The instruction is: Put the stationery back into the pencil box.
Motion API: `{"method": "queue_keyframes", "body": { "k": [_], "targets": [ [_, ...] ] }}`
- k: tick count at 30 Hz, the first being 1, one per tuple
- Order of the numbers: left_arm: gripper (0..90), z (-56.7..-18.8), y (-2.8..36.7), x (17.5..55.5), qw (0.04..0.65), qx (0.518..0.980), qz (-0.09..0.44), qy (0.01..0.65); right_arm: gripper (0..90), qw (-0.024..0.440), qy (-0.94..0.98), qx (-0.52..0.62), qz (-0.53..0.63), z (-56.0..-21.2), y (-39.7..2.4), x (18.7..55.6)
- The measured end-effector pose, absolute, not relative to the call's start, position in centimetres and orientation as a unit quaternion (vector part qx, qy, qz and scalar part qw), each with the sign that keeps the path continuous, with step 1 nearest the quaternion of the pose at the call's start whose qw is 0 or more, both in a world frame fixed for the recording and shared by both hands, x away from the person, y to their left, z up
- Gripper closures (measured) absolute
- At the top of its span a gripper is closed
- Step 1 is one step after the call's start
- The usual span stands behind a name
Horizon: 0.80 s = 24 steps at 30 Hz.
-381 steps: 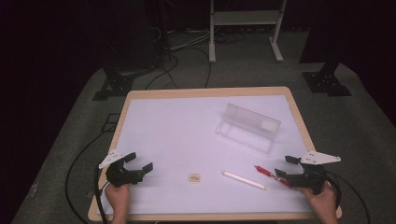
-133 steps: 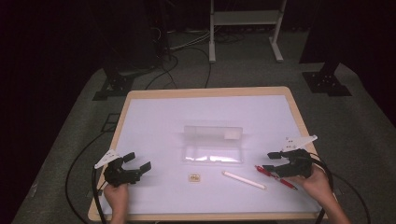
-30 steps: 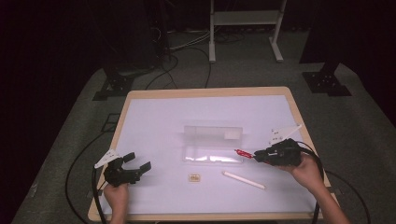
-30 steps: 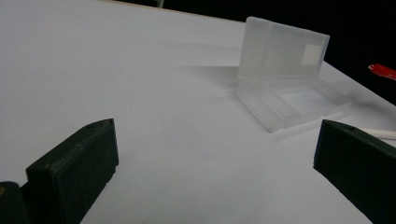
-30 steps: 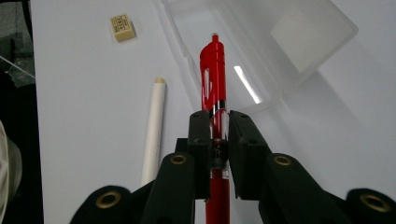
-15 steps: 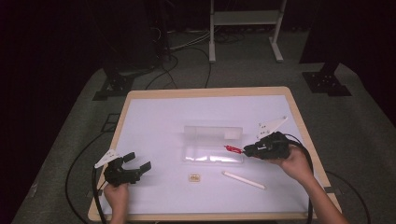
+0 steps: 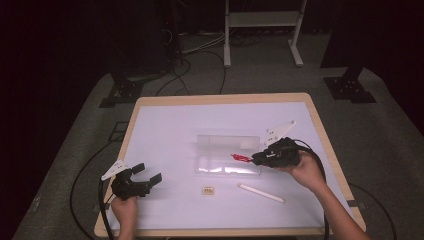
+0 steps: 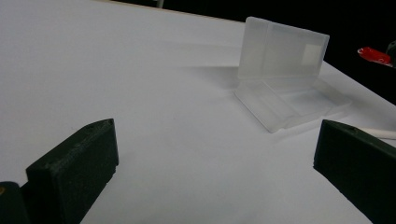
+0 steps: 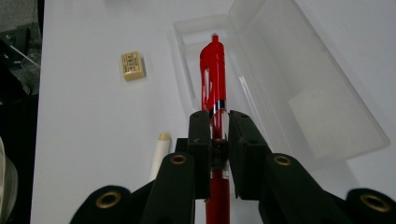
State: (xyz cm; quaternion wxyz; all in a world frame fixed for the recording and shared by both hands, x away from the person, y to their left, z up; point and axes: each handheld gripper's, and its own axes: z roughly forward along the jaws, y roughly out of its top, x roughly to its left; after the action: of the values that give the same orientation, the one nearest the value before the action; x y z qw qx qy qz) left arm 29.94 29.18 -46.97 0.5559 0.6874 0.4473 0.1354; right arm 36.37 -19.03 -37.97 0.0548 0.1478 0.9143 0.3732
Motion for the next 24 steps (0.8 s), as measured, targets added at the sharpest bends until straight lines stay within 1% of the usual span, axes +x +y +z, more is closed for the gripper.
{"method": "queue_keyframes", "body": {
  "k": [12,24],
  "targets": [
    [0.0,-47.0,29.1,29.9,0.558,0.687,0.135,0.447,78.9,0.045,0.919,0.132,0.368,-38.0,-16.6,37.3],
    [0.0,-46.9,29.2,29.9,0.558,0.688,0.136,0.445,78.9,0.04,0.927,0.126,0.351,-38.9,-14.8,38.5]
  ]
}}
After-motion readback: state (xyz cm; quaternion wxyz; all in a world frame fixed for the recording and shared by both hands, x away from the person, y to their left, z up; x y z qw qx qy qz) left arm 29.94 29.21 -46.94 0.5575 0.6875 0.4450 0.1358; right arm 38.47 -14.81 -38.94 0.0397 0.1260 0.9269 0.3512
